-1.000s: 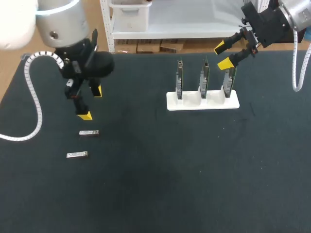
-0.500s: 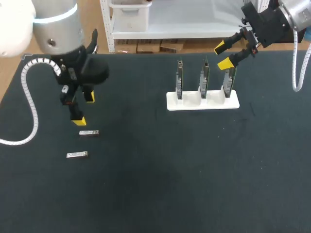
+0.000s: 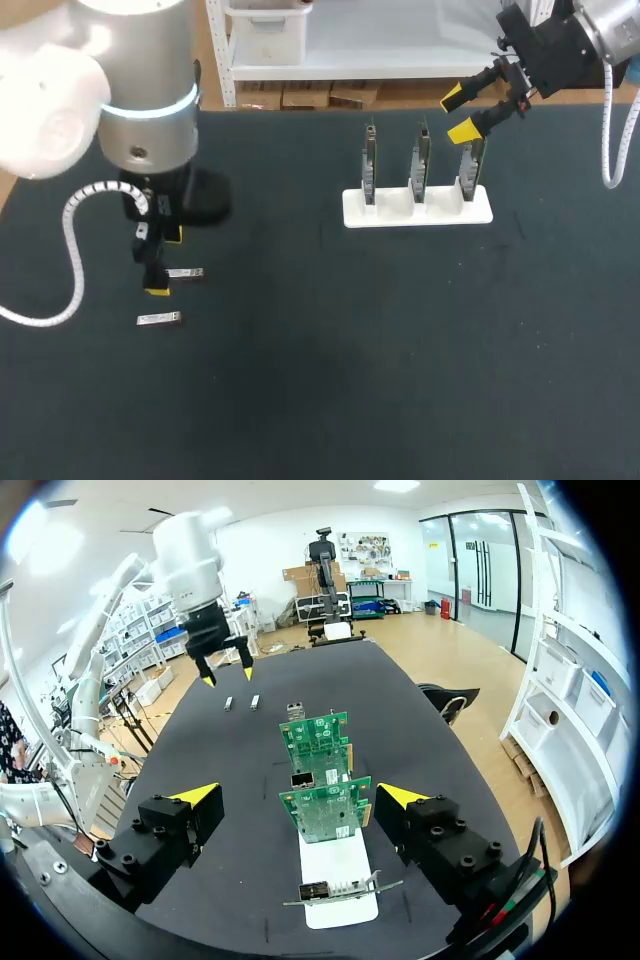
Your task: Pick up the optical module with the left hand, and insert it into the network port with the right hand.
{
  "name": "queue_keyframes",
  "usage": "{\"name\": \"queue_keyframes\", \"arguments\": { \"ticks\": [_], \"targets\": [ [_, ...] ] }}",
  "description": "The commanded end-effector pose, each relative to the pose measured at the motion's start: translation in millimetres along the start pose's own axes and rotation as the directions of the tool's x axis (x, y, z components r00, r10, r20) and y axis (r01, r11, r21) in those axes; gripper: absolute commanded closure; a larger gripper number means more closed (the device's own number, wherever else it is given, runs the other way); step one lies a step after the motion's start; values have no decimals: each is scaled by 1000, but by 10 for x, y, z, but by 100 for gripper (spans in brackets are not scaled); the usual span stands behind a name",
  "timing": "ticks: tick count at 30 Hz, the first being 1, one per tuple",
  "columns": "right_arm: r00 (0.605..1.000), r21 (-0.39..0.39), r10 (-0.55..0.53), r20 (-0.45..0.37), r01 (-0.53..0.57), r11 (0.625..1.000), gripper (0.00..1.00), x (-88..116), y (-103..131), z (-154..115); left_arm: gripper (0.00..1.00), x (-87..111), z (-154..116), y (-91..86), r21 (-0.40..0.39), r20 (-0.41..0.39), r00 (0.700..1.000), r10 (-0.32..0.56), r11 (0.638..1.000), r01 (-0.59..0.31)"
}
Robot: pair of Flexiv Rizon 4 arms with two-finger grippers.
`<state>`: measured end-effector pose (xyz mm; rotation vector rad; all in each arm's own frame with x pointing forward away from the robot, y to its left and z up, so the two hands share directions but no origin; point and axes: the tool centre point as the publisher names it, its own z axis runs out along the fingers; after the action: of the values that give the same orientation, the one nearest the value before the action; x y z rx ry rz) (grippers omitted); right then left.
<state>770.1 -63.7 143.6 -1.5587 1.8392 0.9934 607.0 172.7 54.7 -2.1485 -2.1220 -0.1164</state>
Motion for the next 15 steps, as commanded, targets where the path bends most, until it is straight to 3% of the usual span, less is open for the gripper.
{"name": "queue_keyframes", "arguments": {
  "ticks": [1, 15],
  "targets": [
    [1000, 4, -1, 1, 1, 1000, 0, 2, 15, 3, 0, -16, 102, 49, 10, 0, 1000, -6, 1000, 6],
    [1000, 4, -1, 1, 1, 1000, 0, 2, 15, 3, 0, 9, 261, 178, 29, 13, 999, -47, 998, 47]
  ]
}}
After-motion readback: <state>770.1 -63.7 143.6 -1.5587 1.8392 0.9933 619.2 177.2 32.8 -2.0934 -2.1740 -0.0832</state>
